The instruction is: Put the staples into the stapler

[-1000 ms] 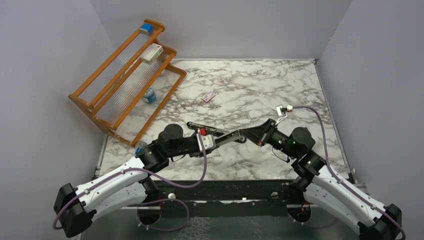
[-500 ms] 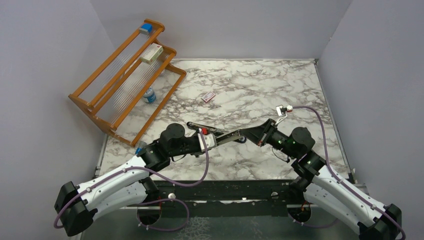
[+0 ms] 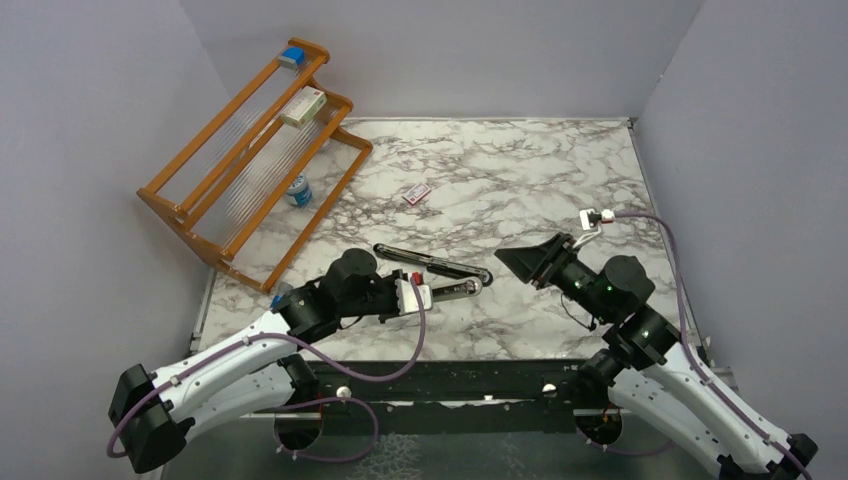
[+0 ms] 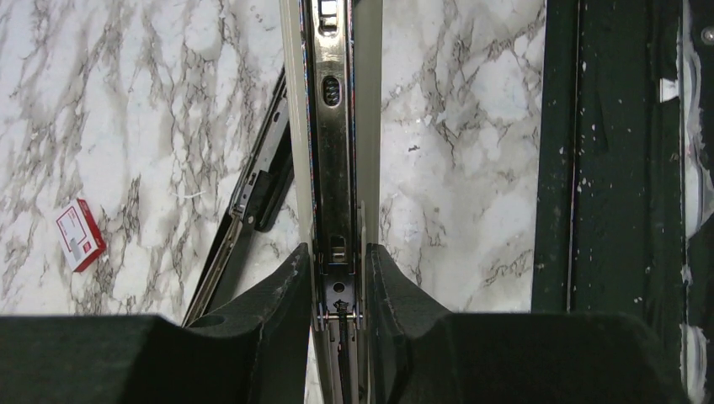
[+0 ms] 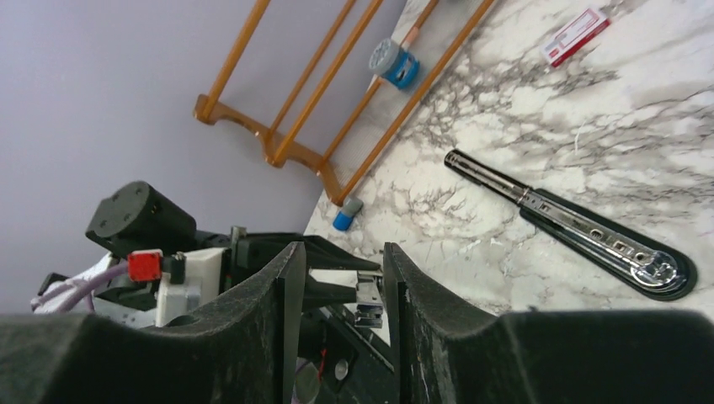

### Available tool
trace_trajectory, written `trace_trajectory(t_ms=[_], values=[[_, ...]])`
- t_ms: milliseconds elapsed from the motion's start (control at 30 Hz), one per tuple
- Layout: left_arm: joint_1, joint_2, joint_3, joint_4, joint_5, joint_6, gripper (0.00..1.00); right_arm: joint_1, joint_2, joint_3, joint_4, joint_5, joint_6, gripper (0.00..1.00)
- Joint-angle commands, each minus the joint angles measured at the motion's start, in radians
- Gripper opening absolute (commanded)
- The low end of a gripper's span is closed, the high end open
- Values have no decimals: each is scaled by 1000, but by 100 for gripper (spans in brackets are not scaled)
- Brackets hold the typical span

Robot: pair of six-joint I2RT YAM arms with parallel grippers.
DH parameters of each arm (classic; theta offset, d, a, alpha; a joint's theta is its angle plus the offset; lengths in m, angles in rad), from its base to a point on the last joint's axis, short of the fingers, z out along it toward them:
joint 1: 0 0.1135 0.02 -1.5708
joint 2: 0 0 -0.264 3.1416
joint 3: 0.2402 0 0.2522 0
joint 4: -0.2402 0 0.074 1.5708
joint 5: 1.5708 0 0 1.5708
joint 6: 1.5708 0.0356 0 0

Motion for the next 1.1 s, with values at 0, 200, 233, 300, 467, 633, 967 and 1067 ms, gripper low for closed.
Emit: trace_trajectory(t_ms=[0, 200, 233, 300, 467, 633, 967, 1067], values=[[6, -38, 59, -28, 6, 76, 0, 1, -69, 59, -169, 164, -51, 42], [5, 36, 94, -118, 3, 211, 0, 0, -96, 70, -207, 182, -84, 42], [7, 63, 107, -145, 4, 248, 0, 0, -92, 72, -209, 176, -85, 42], [11, 131, 142, -209, 32, 323, 0, 0, -87, 75, -213, 165, -86, 42], [26, 321, 233, -281, 130, 406, 0, 0, -92, 85, -221, 154, -95, 42], [37, 453, 286, -294, 116, 474, 0, 1, -115, 107, -277, 174, -115, 42], [64, 675, 431, -374, 79, 586, 0, 1, -180, 115, -411, 217, -110, 42], [65, 736, 465, -398, 58, 609, 0, 1, -193, 111, -434, 208, -104, 42]])
